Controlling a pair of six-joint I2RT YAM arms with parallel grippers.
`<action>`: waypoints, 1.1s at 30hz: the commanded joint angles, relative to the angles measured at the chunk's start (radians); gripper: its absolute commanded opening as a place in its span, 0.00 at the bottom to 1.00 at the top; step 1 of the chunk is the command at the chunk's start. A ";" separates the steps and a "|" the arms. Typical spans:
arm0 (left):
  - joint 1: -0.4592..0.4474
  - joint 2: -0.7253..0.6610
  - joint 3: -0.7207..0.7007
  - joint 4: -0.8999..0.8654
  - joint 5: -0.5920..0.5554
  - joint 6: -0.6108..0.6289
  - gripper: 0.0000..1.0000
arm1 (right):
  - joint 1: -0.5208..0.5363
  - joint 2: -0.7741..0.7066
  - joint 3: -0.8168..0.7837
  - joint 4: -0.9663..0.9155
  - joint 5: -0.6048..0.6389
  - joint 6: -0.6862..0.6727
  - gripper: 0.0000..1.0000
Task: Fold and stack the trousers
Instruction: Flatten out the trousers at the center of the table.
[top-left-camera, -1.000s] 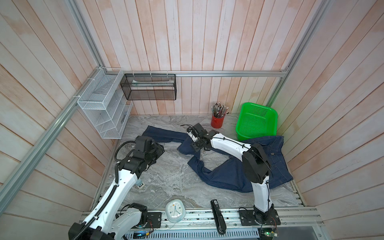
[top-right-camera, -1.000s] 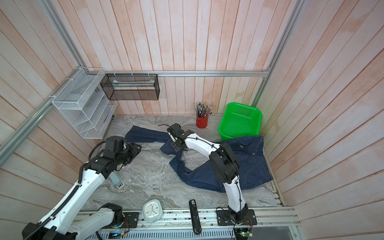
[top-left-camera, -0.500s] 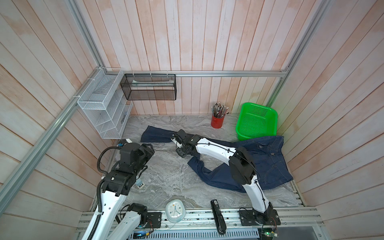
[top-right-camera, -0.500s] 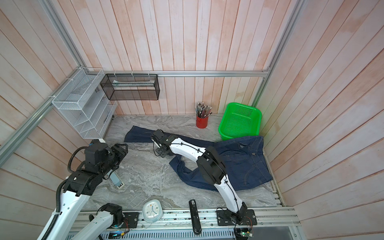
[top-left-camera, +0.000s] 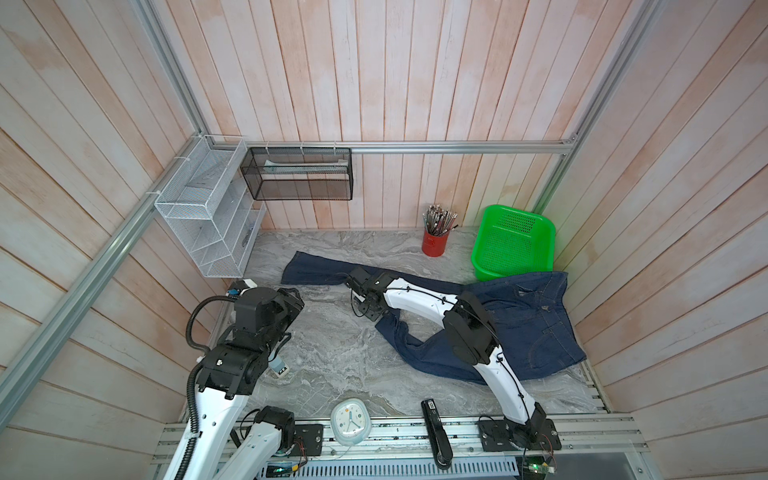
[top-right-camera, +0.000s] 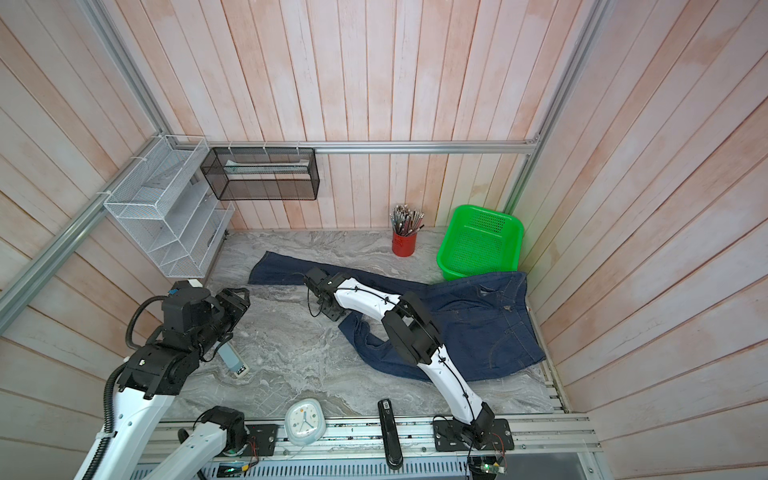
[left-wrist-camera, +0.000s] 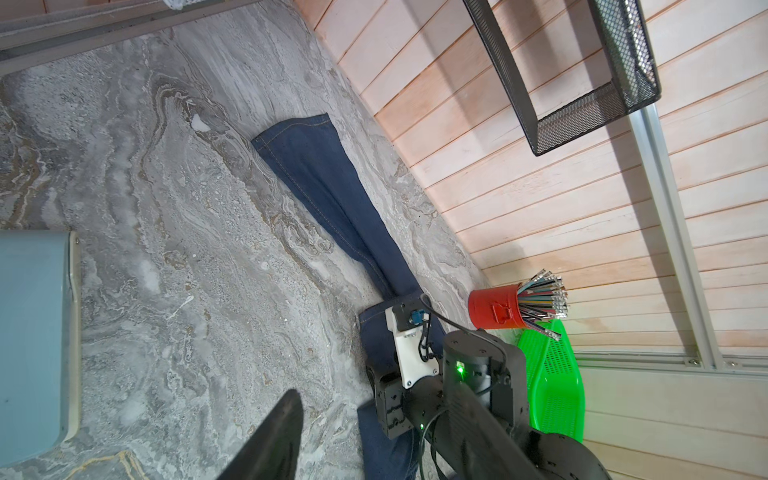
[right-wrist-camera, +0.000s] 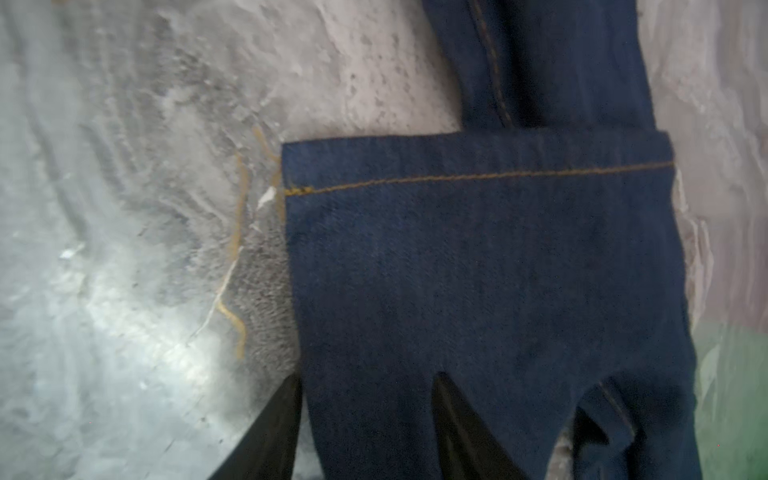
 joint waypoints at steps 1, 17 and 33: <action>0.004 0.003 0.001 0.003 -0.003 0.007 0.59 | -0.012 0.004 -0.029 -0.048 0.095 -0.003 0.30; 0.012 -0.024 0.065 -0.057 -0.083 0.028 0.59 | 0.066 -0.409 0.004 0.008 -0.931 0.064 0.00; 0.016 0.127 0.028 0.036 0.022 0.076 0.60 | -0.210 -0.052 -0.013 0.055 -0.547 0.096 0.00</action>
